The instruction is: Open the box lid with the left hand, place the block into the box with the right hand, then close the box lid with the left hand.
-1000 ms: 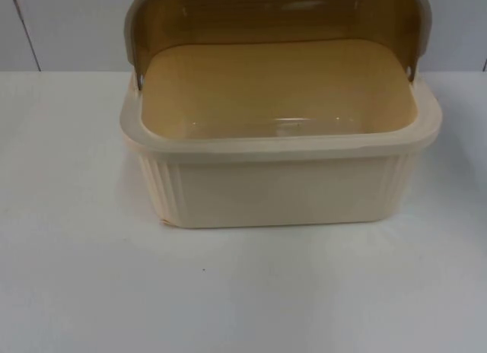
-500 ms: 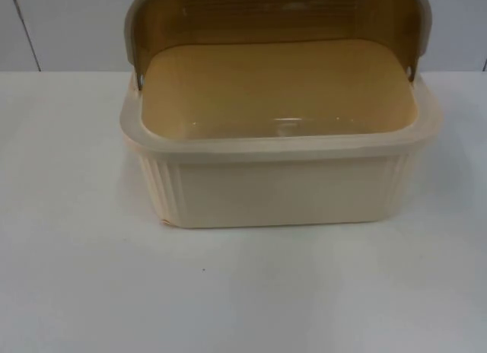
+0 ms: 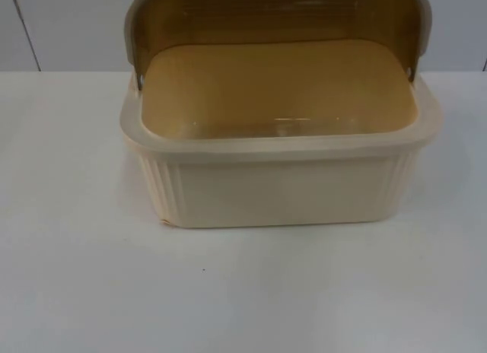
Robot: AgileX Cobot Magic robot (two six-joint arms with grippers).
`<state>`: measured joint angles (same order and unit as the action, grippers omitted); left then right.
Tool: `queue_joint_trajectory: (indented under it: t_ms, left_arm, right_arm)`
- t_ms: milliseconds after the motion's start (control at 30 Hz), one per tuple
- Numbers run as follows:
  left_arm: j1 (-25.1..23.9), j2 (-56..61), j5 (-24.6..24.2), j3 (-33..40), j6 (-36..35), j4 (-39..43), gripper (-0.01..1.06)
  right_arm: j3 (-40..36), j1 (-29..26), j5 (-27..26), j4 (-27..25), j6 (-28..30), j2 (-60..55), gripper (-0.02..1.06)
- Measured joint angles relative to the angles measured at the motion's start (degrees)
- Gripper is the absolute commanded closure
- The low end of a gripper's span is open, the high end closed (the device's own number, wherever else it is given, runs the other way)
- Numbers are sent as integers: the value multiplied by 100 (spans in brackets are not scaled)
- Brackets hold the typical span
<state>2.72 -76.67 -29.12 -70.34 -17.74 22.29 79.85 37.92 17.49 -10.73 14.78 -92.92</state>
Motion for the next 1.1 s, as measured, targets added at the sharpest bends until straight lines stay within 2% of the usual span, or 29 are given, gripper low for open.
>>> queue_joint_trajectory:
  t_ms: [133,167,300,333,500,533,667,800,1100]
  left_arm:
    - [0,0,0,0,0,0,0]
    - [0,0,0,0,0,0,0]
    - [0,0,0,0,0,0,0]
    - [0,0,0,0,0,0,0]
    - [0,0,0,0,0,0,0]
    - [0,0,0,0,0,0,0]
    - [0,0,11,0,0,0,0]
    - [0,0,11,0,0,0,0]
    - [0,0,11,0,0,0,0]
  right_arm:
    - [-952,0,-742,-20,167,0,105]
    - [-952,0,-742,-20,167,0,105]
    - [-1725,0,-1793,-20,190,0,105]
    - [-1725,0,-1793,-20,190,0,105]
    - [-2676,0,-3362,-216,175,-41,105]
    - [-2676,0,-3362,-216,175,-41,105]
    - [-2876,0,-3989,-423,151,-432,105]
    - [-2876,0,-4400,-610,127,-920,105]
    - [-2566,0,-4541,-947,114,-1620,105]
